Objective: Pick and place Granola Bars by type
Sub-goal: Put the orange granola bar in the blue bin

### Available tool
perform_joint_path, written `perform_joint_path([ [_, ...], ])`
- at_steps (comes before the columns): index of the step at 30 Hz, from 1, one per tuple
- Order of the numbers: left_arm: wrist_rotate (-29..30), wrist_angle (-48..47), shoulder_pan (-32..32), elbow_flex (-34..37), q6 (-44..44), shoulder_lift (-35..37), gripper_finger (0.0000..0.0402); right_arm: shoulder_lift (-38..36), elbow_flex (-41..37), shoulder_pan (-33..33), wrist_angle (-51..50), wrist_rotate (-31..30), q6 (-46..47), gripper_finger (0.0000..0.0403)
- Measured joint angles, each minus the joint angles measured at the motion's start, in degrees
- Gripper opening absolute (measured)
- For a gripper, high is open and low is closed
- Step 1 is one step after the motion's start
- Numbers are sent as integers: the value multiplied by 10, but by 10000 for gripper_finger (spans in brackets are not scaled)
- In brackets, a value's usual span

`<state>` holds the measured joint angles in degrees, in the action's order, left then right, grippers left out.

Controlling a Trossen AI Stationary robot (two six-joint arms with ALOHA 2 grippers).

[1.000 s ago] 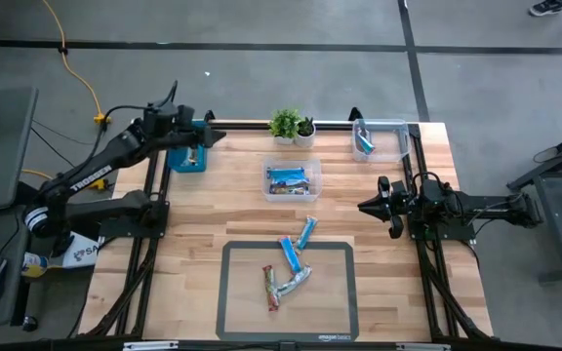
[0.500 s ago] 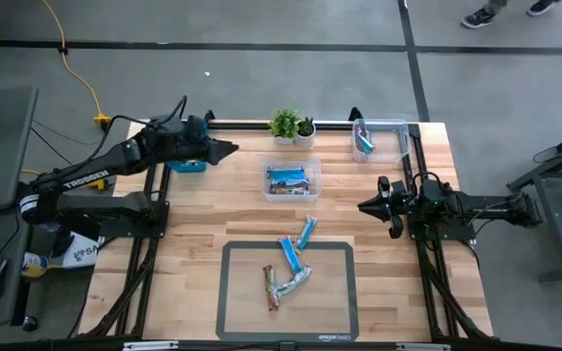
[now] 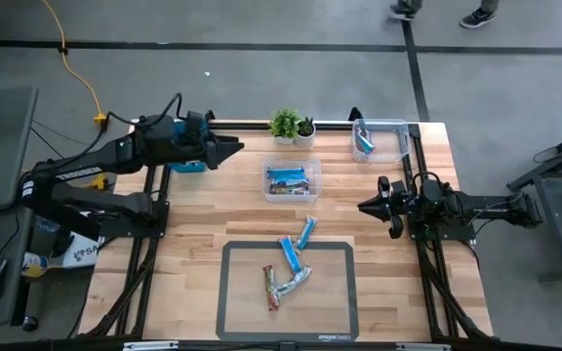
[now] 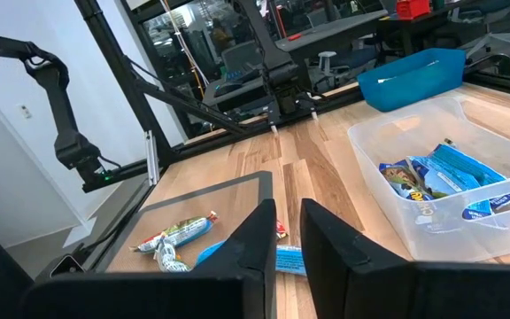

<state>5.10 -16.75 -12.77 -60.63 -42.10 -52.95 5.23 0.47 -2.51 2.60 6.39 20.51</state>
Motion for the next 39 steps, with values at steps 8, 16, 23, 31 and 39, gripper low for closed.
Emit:
perform_joint_path([
  [8,6,-1,46,-87,26,-81,248,0,0,0,0,0,0,36],
  [16,6,-1,91,-162,16,-170,248,0,0,0,0,0,0,35],
  [23,33,0,140,-212,-2,-247,248,0,0,0,1,0,0,39],
  [31,55,-46,180,-250,-60,-309,248,0,0,0,1,0,0,35],
  [39,109,-80,213,-261,-119,-360,248,0,0,0,1,0,0,35],
])
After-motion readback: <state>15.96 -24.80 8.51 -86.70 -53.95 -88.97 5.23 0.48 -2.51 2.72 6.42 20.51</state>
